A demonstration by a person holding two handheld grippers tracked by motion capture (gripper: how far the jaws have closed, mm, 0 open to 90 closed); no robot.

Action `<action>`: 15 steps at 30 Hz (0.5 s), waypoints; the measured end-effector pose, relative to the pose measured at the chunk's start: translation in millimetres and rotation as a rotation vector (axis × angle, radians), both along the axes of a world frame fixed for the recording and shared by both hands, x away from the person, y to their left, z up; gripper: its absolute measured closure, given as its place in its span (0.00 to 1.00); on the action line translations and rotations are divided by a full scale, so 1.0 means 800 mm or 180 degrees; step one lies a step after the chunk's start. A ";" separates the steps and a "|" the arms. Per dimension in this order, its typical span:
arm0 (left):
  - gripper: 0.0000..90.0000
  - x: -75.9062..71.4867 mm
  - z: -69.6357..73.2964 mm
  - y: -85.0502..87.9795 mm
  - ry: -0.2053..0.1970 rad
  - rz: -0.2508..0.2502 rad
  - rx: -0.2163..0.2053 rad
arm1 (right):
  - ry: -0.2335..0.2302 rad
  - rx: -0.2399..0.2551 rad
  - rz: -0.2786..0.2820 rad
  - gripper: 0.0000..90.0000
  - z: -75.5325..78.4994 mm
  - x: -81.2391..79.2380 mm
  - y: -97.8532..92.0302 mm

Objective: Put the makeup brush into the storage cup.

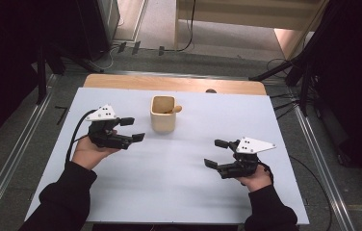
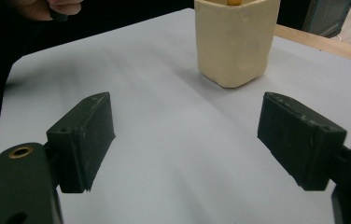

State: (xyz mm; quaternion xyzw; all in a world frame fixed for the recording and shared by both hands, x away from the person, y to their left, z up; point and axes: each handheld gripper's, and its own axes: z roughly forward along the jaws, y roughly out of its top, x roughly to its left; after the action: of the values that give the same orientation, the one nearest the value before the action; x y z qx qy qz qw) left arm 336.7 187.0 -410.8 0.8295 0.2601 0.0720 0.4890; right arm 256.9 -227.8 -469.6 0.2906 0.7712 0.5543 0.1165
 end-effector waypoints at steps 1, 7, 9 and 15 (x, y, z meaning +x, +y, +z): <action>0.28 -0.003 -0.002 0.000 0.0000 -0.0009 0.0005 | 0.0004 0.0005 -0.0003 0.22 0.000 0.000 0.000; 0.28 -0.014 -0.006 0.005 0.0015 -0.0033 -0.0025 | 0.0023 0.0024 -0.0024 0.22 0.001 -0.001 -0.002; 0.28 -0.017 -0.008 0.008 0.0000 -0.0032 -0.0040 | 0.0025 0.0020 -0.0031 0.22 0.001 -0.001 -0.002; 0.28 -0.028 -0.014 0.018 -0.0029 -0.0013 -0.0049 | 0.0011 0.0014 -0.0043 0.22 0.001 -0.001 -0.004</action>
State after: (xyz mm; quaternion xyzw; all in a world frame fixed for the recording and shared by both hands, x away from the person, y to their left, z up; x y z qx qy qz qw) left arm 314.2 201.3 -422.1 0.8259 0.2567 0.0729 0.4967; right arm 256.1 -231.3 -468.6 0.2970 0.7682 0.5547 0.1182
